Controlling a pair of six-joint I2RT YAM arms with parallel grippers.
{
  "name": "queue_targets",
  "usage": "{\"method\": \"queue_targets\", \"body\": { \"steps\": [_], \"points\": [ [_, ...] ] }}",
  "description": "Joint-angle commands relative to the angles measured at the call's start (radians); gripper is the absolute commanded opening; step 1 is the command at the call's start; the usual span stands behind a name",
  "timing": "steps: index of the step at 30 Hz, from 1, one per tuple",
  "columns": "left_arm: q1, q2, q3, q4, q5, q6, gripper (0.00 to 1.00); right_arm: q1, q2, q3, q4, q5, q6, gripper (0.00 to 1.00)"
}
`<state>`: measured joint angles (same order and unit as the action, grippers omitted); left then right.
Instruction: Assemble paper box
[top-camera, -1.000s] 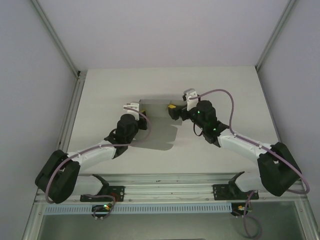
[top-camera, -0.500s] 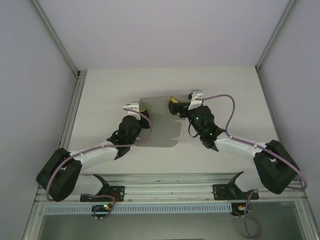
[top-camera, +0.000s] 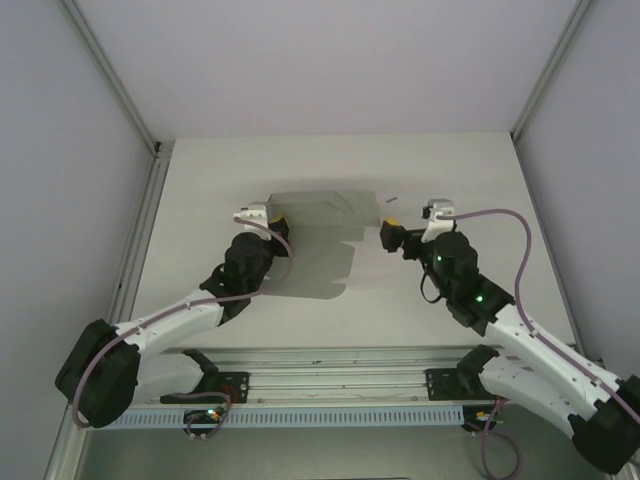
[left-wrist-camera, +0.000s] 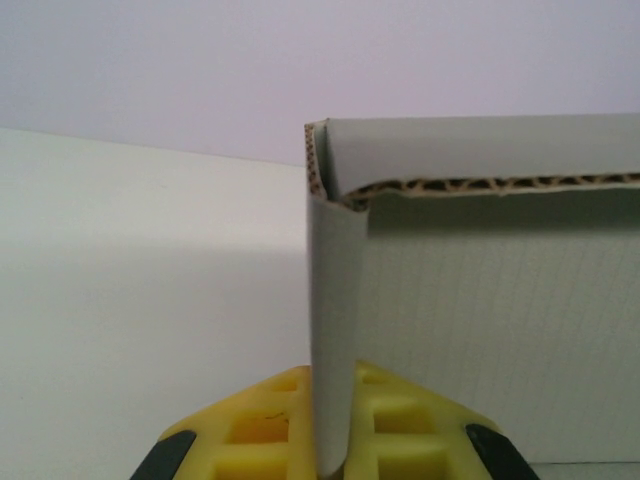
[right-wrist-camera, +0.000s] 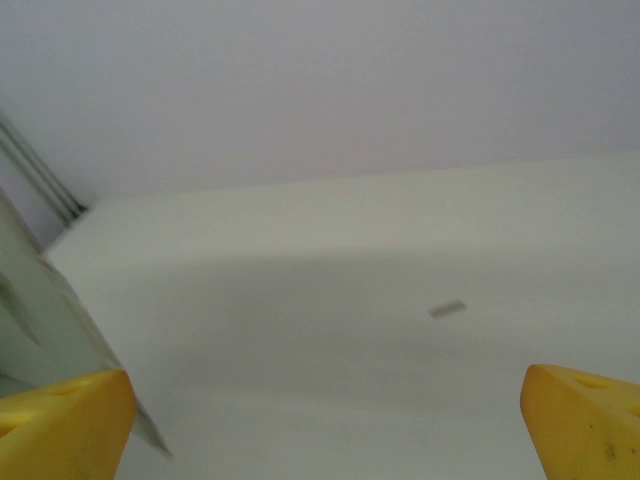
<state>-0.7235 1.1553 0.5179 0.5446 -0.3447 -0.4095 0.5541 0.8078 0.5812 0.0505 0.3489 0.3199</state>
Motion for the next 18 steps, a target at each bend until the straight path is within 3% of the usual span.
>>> {"method": "queue_targets", "body": {
  "steps": [1,5,18],
  "points": [
    [0.012,-0.032,-0.004,-0.038,0.012,-0.018,0.0,-0.016,-0.035,-0.048,-0.206,-0.103,0.016,1.0],
    [0.016,-0.027,-0.004,-0.033,0.041,-0.022,0.0,-0.017,-0.01,-0.073,-0.127,-0.179,0.026,1.0],
    [0.014,0.021,0.01,-0.017,0.09,-0.02,0.0,-0.016,0.281,0.083,0.057,-0.234,-0.009,1.0]
  ]
}}
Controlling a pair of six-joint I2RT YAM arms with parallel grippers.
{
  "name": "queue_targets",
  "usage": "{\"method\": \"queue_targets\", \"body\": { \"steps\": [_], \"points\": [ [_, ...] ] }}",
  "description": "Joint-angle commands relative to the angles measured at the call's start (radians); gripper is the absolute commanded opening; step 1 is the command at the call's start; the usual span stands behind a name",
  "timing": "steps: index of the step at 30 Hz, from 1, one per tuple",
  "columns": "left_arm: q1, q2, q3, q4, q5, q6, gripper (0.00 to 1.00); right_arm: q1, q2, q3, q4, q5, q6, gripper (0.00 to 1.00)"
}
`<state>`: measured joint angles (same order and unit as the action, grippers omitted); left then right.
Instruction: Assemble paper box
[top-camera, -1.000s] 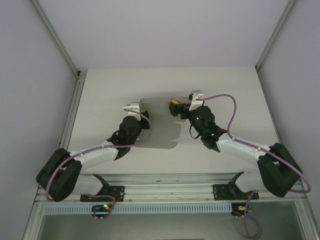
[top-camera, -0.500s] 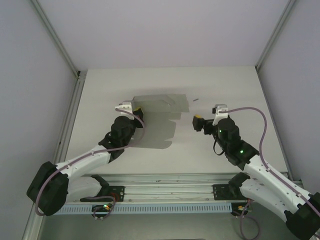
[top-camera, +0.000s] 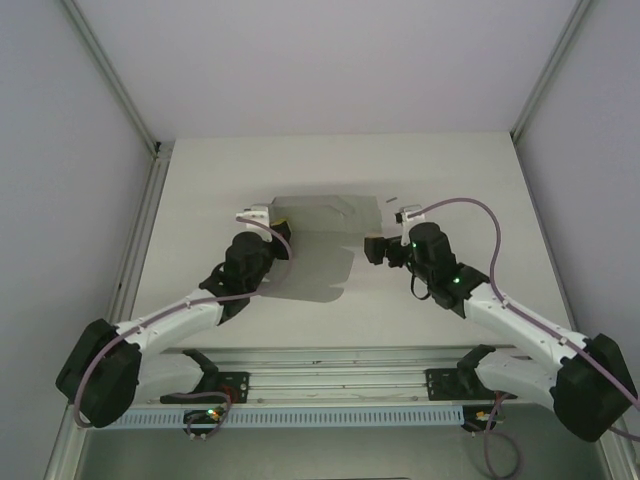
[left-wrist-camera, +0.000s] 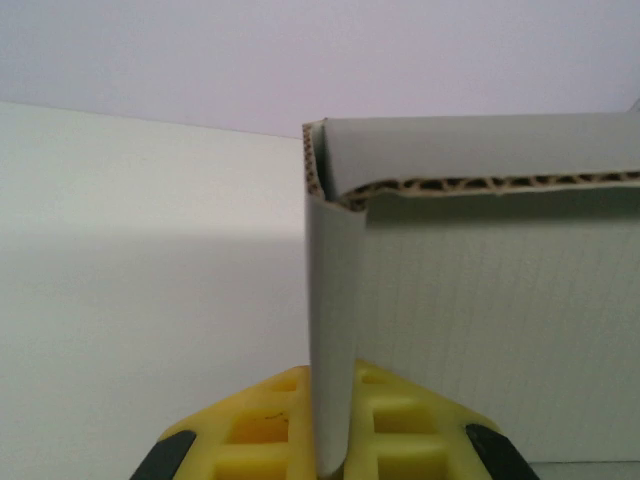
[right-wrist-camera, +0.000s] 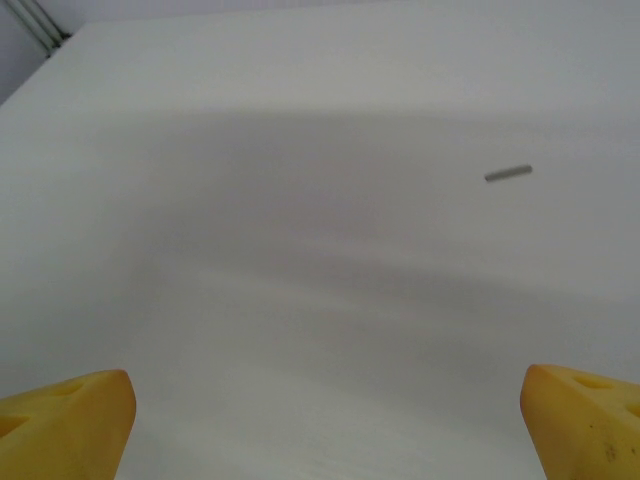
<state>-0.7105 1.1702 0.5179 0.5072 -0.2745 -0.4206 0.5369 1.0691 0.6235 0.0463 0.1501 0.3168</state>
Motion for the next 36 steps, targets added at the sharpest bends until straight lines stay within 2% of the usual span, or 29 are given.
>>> {"method": "queue_targets", "body": {
  "steps": [1,9,13,19,24,26,29,33,36],
  "points": [
    [0.001,0.011,0.011,0.022,0.017,-0.01,0.0,0.001,0.029,0.046,0.067,-0.049,-0.004,1.0],
    [-0.001,0.048,0.021,0.041,0.04,0.011,0.0,0.012,0.108,0.084,0.082,-0.091,-0.001,1.0],
    [-0.016,0.062,0.026,0.042,0.027,0.043,0.0,0.042,0.161,0.152,0.021,-0.08,-0.045,1.0],
    [-0.047,0.091,0.039,0.04,0.024,0.122,0.0,0.102,0.242,0.259,-0.115,0.043,-0.151,1.0],
    [-0.072,0.102,0.039,0.039,0.048,0.218,0.0,0.147,0.303,0.349,-0.271,0.206,-0.275,1.0],
    [-0.075,0.107,0.039,0.027,0.03,0.229,0.0,0.158,0.312,0.369,-0.322,0.291,-0.286,1.0],
    [-0.074,0.109,0.036,0.024,0.019,0.234,0.0,0.161,0.287,0.35,-0.319,0.336,-0.276,1.0],
    [-0.074,0.118,0.041,0.008,-0.013,0.232,0.0,0.16,0.207,0.295,-0.242,0.323,-0.242,1.0],
    [-0.074,0.119,0.041,0.012,-0.017,0.219,0.0,0.142,0.15,0.26,-0.189,0.212,-0.207,1.0]
  ]
}}
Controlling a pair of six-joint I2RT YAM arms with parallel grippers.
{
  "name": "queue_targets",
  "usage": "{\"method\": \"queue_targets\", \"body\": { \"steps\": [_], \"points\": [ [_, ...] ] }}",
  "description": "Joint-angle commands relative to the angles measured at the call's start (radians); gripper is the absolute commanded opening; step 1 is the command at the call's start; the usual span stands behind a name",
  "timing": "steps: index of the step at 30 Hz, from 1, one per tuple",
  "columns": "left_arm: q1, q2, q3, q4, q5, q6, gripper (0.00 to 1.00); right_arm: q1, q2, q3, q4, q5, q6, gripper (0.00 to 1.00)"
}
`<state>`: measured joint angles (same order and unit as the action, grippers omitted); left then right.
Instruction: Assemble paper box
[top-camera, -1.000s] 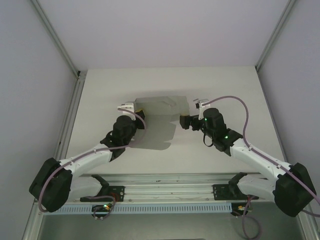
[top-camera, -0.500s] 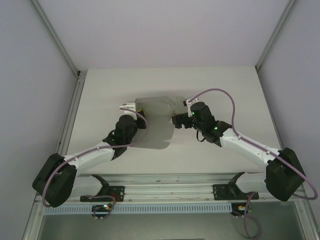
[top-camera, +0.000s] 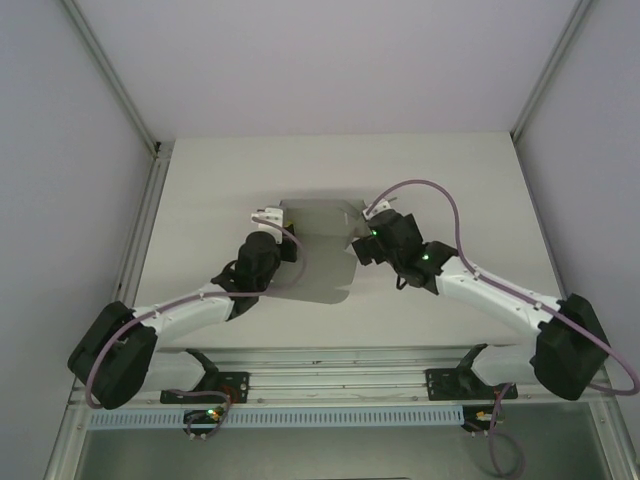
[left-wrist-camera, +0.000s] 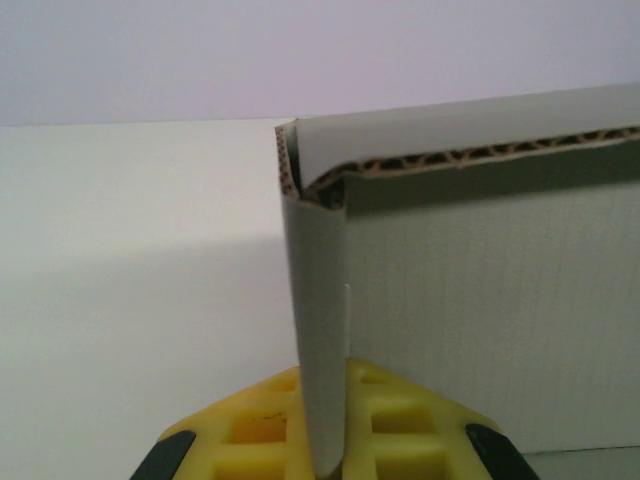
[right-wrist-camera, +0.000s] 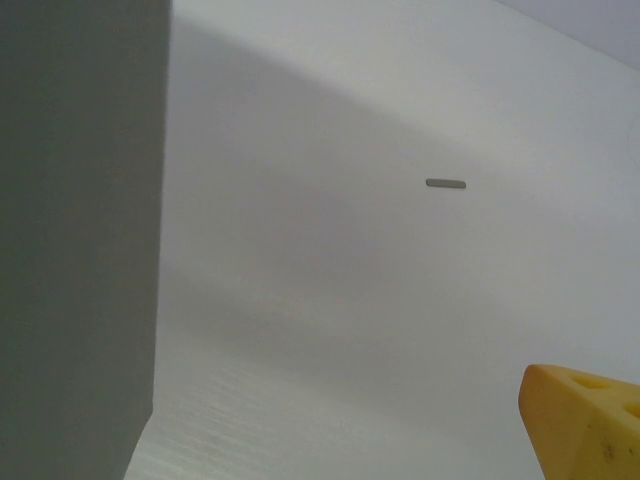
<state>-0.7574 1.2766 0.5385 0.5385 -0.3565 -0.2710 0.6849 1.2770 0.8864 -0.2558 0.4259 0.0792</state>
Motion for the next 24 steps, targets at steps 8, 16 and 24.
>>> {"method": "queue_targets", "body": {
  "steps": [8,16,24],
  "points": [
    [-0.028,0.01,0.017,-0.006,0.106,0.063,0.0,-0.02,-0.068,0.007,0.114,-0.183,0.051,1.0],
    [-0.028,-0.015,0.023,-0.019,0.078,0.004,0.0,-0.011,0.018,0.013,0.146,-0.2,0.057,1.0],
    [-0.028,-0.027,0.038,-0.026,0.094,-0.054,0.0,0.043,0.107,0.034,0.235,-0.016,0.076,1.0]
  ]
}}
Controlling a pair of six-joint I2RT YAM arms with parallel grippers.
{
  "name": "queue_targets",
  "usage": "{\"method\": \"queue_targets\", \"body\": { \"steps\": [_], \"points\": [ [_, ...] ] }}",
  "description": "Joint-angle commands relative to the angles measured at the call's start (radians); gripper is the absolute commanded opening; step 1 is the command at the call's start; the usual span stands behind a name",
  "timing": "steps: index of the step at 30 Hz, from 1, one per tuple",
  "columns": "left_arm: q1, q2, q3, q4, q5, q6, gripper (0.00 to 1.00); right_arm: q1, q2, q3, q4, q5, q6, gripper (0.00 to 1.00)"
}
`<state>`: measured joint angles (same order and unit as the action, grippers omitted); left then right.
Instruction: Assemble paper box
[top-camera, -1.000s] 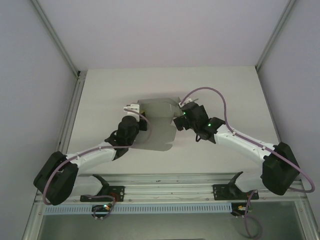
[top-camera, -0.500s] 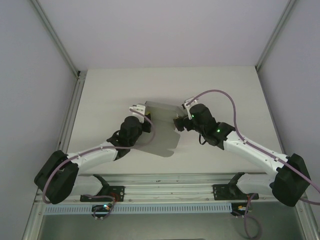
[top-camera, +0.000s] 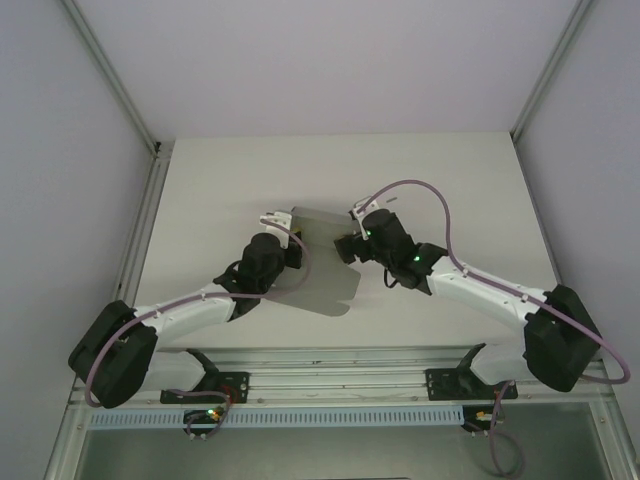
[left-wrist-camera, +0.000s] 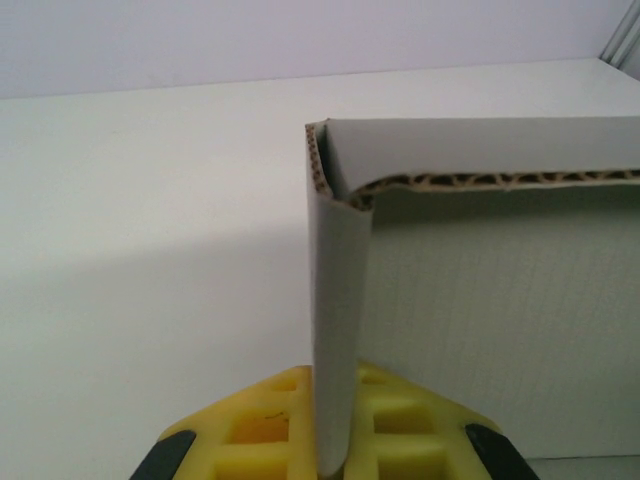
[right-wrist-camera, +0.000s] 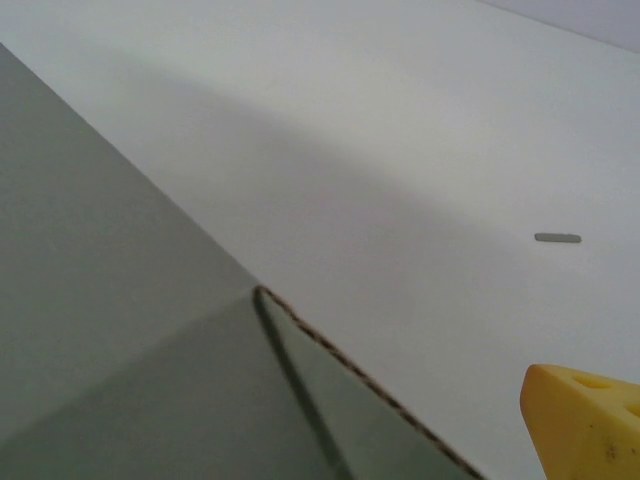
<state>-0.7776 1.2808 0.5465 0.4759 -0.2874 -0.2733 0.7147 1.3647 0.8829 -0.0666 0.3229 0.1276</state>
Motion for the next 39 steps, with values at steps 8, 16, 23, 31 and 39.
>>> {"method": "queue_targets", "body": {
  "steps": [8,16,23,31,39],
  "points": [
    [0.043,0.008,0.028,-0.009,-0.019,-0.124,0.0,0.014,-0.144,-0.004,0.004,0.122,0.044,1.0],
    [0.08,-0.036,-0.003,0.003,0.021,-0.137,0.0,-0.1,-0.479,-0.141,-0.067,-0.189,0.082,1.0],
    [0.082,-0.043,-0.002,0.009,0.049,-0.146,0.0,-0.154,-0.36,-0.1,-0.056,-0.347,0.089,0.81],
    [0.081,-0.045,0.006,-0.005,0.024,-0.147,0.0,-0.153,-0.157,0.042,-0.087,-0.284,0.114,0.24],
    [0.066,-0.037,0.049,-0.061,-0.025,-0.146,0.0,-0.072,-0.058,0.151,-0.237,-0.053,0.123,0.08]
  ]
}}
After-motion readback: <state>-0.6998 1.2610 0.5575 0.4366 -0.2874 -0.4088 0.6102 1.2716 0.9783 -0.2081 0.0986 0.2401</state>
